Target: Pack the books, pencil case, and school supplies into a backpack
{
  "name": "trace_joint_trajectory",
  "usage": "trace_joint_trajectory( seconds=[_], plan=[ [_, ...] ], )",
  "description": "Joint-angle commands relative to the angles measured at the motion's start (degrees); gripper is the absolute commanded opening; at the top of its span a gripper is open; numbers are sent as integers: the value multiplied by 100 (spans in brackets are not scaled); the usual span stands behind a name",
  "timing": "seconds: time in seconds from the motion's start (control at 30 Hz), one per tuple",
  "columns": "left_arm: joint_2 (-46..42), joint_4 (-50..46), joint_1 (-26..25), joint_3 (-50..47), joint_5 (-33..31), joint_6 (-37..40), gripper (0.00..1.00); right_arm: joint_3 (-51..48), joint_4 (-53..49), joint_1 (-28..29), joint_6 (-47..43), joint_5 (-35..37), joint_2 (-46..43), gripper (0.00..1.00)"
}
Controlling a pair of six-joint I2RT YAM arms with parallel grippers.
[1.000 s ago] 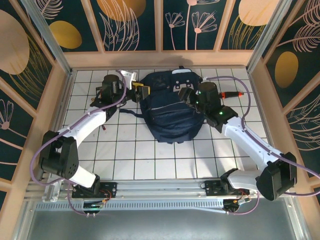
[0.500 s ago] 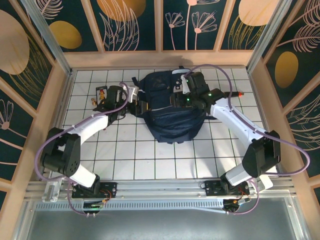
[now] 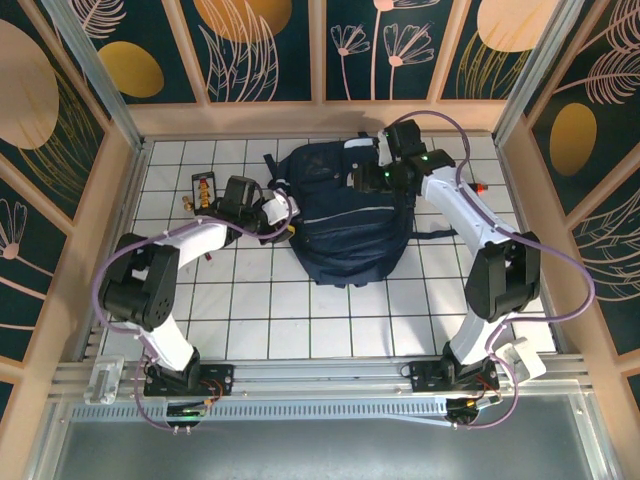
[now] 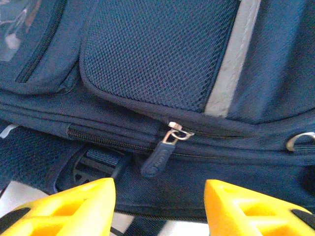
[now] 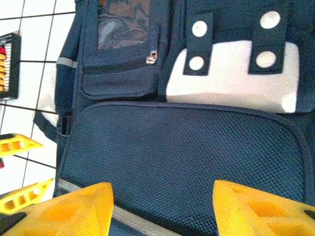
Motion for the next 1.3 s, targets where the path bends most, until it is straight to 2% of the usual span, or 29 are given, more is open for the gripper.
trace_joint_trajectory(
  seconds=[0.0,0.17,0.3,0.5,0.73,0.87,1.07,1.17,1.27],
  plan=[
    [259,487,23,115,27,766,47,194,-50,16,103,-150,-37,56],
    [372,477,23,234,579,994,45,61,-8,19,20,-258,-40,56],
    [576,199,21,461,634,979,41,160,81,84,124,-487,130,55],
    [648,298,23,539,660,1000,42,515,240,510,453,-621,581,55],
    [1112,-1073,23,1297,870,1915,42,731,325,712,767,-615,862,55],
    [1293,-1865,21,1669,781,2250,41,732,316,740,893,-613,995,55],
    [1224,-2052,15,1565,936,2524,41,1121,71,918,1278,-258,1580,55],
    [1279,-1774,14,1504,708,2384,32,1272,27,1127,1320,32,1760,55],
    [1278,-1462,-2,1429,597,2270,23,1219,182,1162,1456,-9,1836,54]
  ],
)
